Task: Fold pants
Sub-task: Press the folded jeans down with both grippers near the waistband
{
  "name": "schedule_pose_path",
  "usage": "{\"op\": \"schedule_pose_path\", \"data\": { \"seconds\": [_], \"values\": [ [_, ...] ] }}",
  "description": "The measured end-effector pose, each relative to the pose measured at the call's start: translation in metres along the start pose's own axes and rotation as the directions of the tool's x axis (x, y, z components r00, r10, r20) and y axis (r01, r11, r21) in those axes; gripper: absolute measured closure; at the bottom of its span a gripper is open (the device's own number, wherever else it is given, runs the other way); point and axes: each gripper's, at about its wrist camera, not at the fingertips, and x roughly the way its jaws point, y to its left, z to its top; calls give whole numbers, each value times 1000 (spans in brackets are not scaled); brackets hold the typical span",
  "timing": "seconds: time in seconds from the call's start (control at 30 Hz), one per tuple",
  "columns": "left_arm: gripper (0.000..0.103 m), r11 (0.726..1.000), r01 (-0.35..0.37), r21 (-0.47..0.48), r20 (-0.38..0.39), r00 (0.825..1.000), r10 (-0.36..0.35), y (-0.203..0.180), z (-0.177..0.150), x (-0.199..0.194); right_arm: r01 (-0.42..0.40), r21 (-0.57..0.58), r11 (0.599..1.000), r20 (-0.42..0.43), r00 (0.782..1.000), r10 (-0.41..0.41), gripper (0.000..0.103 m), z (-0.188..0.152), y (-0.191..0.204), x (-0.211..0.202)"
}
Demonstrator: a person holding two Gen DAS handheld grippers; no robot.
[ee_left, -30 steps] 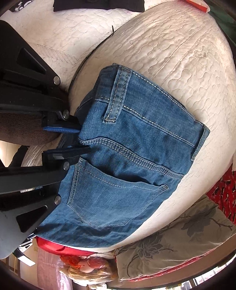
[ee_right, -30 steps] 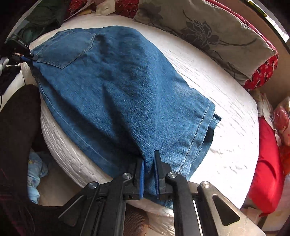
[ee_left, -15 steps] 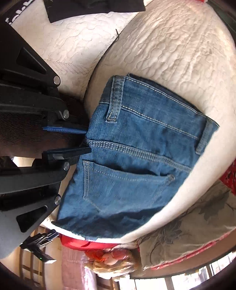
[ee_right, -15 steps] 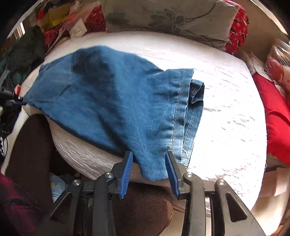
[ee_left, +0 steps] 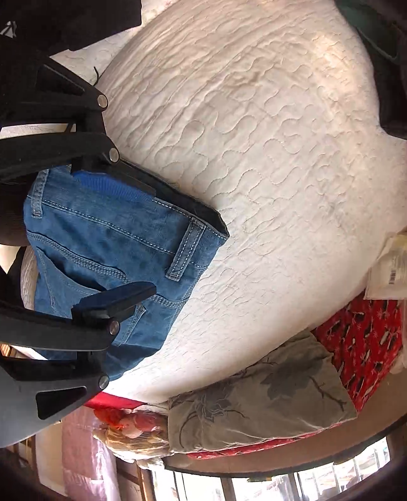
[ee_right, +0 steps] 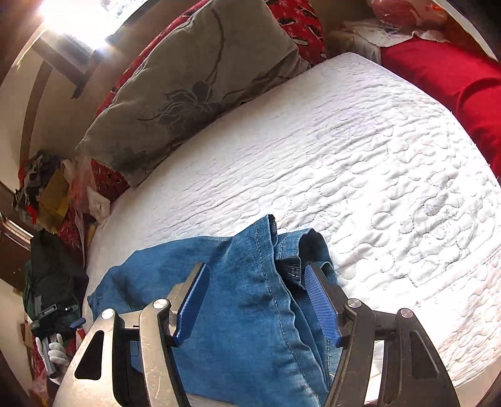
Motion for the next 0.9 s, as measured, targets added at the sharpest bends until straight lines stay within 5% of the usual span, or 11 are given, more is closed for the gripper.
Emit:
{"op": "schedule_pose_path", "data": {
  "seconds": [0.13,0.17,0.23,0.33,0.4,0.5,0.6,0.73,0.8,0.9],
  "values": [
    [51,999,4,-39,-45,999,-6,1,18,28,5,54,999,-34,999,-3,38,6,-4,30],
    [51,999,6,-46,-68,998,-9,0,20,35,7,69,998,-55,999,-3,44,5,-4,38],
    [53,999,-33,-25,-82,996,31,-10,23,45,21,69,997,-79,997,-15,85,6,-4,52],
    [71,999,-38,6,-58,998,38,-26,26,39,2,52,999,-23,1000,-1,93,26,-2,46],
    [72,995,-89,48,-31,995,91,-36,28,38,-19,24,1000,37,999,19,94,41,-1,31],
    [72,976,-200,90,-31,979,203,-37,31,53,120,-7,993,-11,993,-121,92,48,-17,46],
    [72,984,-169,58,-41,984,171,-32,32,55,191,58,980,-12,982,-191,89,42,-41,46],
    [71,987,-140,83,-41,989,144,-36,34,44,70,66,995,56,996,-74,82,35,-32,17],
    [71,990,-114,79,-42,992,118,-36,32,38,2,-1,1000,43,999,-2,57,36,-6,16],
    [71,993,-93,67,-42,994,96,-30,29,34,-115,-149,982,-37,993,111,50,38,60,39]
  ]
}}
